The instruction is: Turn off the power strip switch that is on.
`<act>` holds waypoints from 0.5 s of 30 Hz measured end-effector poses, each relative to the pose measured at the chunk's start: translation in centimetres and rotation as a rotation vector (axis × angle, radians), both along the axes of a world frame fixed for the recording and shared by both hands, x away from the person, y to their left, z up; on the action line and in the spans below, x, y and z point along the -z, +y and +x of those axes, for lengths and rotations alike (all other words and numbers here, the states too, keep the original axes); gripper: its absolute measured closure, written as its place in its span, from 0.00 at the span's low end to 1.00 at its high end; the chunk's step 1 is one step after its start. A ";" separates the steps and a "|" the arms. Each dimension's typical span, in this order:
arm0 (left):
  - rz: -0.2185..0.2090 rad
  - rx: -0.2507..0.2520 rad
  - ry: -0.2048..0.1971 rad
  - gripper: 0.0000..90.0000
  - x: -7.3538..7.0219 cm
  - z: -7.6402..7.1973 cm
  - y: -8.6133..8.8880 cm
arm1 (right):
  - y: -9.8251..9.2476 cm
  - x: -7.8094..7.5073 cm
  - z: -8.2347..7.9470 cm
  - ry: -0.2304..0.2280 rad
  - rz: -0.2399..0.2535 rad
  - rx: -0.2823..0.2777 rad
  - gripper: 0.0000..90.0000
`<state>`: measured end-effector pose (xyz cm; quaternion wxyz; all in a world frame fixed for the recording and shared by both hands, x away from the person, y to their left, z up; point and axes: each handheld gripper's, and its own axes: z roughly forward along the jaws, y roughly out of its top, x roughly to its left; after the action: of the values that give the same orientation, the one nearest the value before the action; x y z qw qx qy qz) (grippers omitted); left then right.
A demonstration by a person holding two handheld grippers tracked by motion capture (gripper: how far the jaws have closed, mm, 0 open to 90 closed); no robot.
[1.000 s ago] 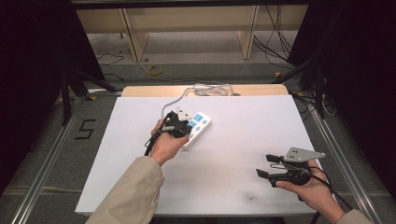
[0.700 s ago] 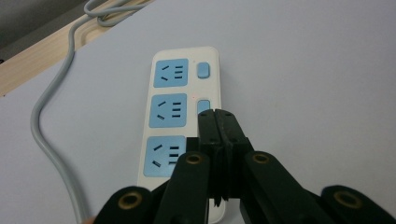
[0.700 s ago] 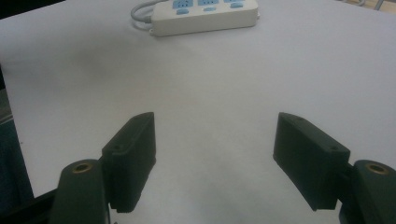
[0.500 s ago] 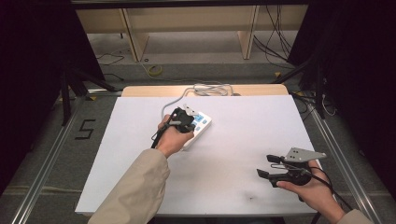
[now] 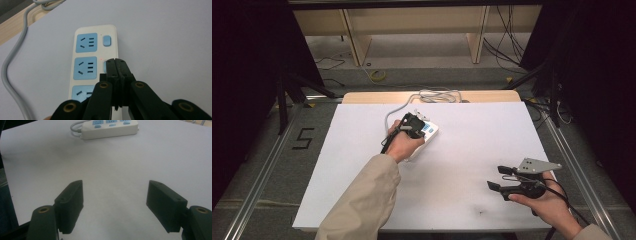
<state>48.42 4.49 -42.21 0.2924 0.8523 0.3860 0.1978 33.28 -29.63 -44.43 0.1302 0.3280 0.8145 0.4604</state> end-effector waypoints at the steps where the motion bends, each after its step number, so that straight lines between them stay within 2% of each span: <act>1: 0.002 0.000 0.002 1.00 0.1 0.1 0.0 | 0.0 0.0 0.0 0.000 0.001 0.001 0.34; 15: 0.012 -0.012 0.018 1.00 0.9 1.4 -0.4 | 0.0 0.1 0.1 0.008 0.003 0.000 0.33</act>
<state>49.87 4.10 -43.16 0.2825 0.8535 0.3924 0.1941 33.35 -29.67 -44.49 0.1266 0.3302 0.8143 0.4603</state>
